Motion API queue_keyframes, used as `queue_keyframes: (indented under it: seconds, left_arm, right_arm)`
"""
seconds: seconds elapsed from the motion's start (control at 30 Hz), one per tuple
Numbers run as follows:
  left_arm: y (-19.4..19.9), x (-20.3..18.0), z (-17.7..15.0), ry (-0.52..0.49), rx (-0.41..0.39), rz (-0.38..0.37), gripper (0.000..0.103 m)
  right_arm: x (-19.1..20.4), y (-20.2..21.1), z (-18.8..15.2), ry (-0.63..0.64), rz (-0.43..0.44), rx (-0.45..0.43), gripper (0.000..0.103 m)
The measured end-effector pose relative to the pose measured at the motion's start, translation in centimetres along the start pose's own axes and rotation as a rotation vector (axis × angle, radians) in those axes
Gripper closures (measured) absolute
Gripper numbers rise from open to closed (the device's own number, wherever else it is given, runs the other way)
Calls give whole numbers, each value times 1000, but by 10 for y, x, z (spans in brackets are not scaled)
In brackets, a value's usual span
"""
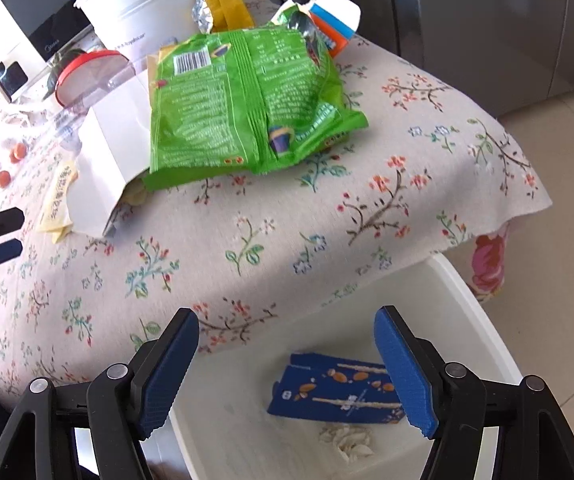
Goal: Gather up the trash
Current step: 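Grasp the white paper with the left tool while the right tool grasps the green bag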
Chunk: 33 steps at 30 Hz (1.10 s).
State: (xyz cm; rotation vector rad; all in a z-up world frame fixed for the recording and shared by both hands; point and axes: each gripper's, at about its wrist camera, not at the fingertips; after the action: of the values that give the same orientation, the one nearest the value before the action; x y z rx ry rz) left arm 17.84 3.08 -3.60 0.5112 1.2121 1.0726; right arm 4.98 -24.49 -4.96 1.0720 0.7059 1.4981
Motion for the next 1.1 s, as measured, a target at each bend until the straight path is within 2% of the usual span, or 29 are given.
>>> queue_keyframes:
  seconds: [0.1, 0.23, 0.3, 0.43, 0.57, 0.7, 0.77, 0.87, 0.97, 1.03, 1.1]
  left_arm:
    - [-9, -11, 7, -32, -18, 19, 42]
    - [-31, -10, 15, 16, 36, -6, 42]
    - [-39, -10, 17, 23, 38, 9, 42]
    - [-49, -12, 19, 39, 47, -12, 45]
    - [-51, -17, 22, 19, 35, -21, 61]
    - [-60, -20, 21, 6, 44, -9, 70]
    - [-65, -19, 19, 13, 63, -10, 79]
    - [-71, -20, 15, 1, 82, 4, 95]
    - [-71, -22, 14, -8, 81, -6, 98]
    - [-68, -23, 13, -14, 72, -13, 99]
    - [-62, -25, 13, -22, 55, -18, 100]
  right_arm:
    - [15, 1, 10, 68, -38, -57, 26]
    - [50, -13, 18, 242, -138, -111, 26]
    - [66, -24, 20, 329, -182, -120, 26]
    - [87, -38, 22, 470, -286, -167, 26]
    - [96, -50, 26, 545, -354, -199, 26]
    - [105, -63, 30, 609, -410, -226, 26]
    - [106, -69, 32, 629, -443, -236, 26]
    - [104, -74, 34, 630, -440, -231, 28]
    - [102, -75, 36, 630, -436, -226, 48]
    - [103, -76, 37, 624, -422, -210, 67]
    - [101, -76, 38, 606, -401, -204, 69]
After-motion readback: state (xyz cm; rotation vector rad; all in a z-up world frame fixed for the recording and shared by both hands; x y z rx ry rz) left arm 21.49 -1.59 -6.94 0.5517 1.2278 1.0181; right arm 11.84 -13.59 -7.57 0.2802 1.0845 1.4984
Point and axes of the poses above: each gripper's, at about its wrist camera, not at the fingertips, and y roughly against the way its jaws point, x to its left, z to its top, and after that the axes turned 4 degrees about x, right-handed
